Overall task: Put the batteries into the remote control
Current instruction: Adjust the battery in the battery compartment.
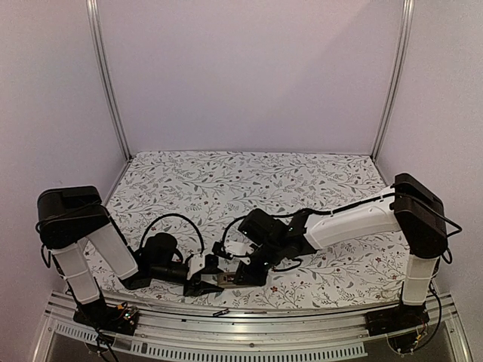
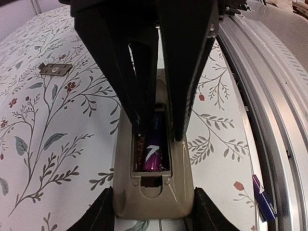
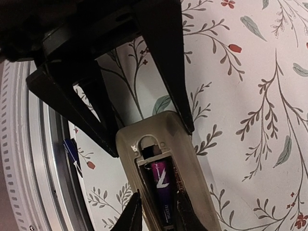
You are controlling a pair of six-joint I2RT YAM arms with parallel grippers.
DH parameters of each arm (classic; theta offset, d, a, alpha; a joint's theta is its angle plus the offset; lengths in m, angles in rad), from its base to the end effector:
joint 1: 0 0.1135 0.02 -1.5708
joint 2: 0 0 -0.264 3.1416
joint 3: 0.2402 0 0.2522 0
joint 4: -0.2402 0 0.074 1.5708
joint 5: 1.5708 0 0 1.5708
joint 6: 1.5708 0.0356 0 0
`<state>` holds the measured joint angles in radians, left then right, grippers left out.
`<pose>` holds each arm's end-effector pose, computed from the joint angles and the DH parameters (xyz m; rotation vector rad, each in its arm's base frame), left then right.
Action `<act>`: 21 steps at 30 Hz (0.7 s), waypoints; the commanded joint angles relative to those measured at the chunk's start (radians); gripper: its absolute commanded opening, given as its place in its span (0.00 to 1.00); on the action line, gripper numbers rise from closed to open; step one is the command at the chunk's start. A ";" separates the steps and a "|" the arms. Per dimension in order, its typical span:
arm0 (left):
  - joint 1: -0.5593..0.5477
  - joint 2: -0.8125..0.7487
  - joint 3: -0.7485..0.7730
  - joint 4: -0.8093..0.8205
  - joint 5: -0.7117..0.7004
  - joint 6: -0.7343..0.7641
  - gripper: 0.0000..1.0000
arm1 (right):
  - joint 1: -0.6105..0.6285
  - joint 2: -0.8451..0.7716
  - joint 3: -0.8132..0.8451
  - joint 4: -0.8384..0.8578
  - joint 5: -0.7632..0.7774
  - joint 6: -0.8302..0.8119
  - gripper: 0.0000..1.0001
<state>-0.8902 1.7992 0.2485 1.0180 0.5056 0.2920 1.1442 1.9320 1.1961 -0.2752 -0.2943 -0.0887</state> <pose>0.1346 -0.1937 0.0735 1.4492 1.5947 -0.8851 0.1530 0.3616 0.1489 -1.6601 2.1433 0.7388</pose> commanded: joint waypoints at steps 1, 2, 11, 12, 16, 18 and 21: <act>-0.012 -0.006 -0.006 0.037 0.001 0.027 0.20 | 0.005 0.056 0.002 -0.001 -0.031 0.004 0.23; -0.013 -0.005 -0.006 0.037 0.002 0.032 0.21 | 0.005 0.063 0.006 -0.008 -0.027 -0.001 0.23; -0.012 -0.002 -0.008 0.041 0.054 0.110 0.23 | -0.010 0.077 0.055 -0.041 -0.037 0.006 0.38; -0.012 -0.001 -0.008 0.042 0.058 0.117 0.23 | -0.009 0.082 0.056 -0.039 -0.045 0.004 0.38; -0.012 -0.001 -0.008 0.045 0.060 0.117 0.23 | -0.009 0.117 0.067 -0.029 -0.058 -0.008 0.38; -0.013 0.001 -0.009 0.050 0.057 0.110 0.22 | -0.009 0.134 0.079 -0.010 -0.074 -0.023 0.38; -0.011 0.001 -0.005 0.054 0.037 0.088 0.21 | -0.008 0.155 0.075 0.009 -0.109 -0.037 0.35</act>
<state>-0.8902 1.7992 0.2455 1.0214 0.5095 0.3702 1.1378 2.0140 1.2724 -0.2855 -0.3809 -0.1089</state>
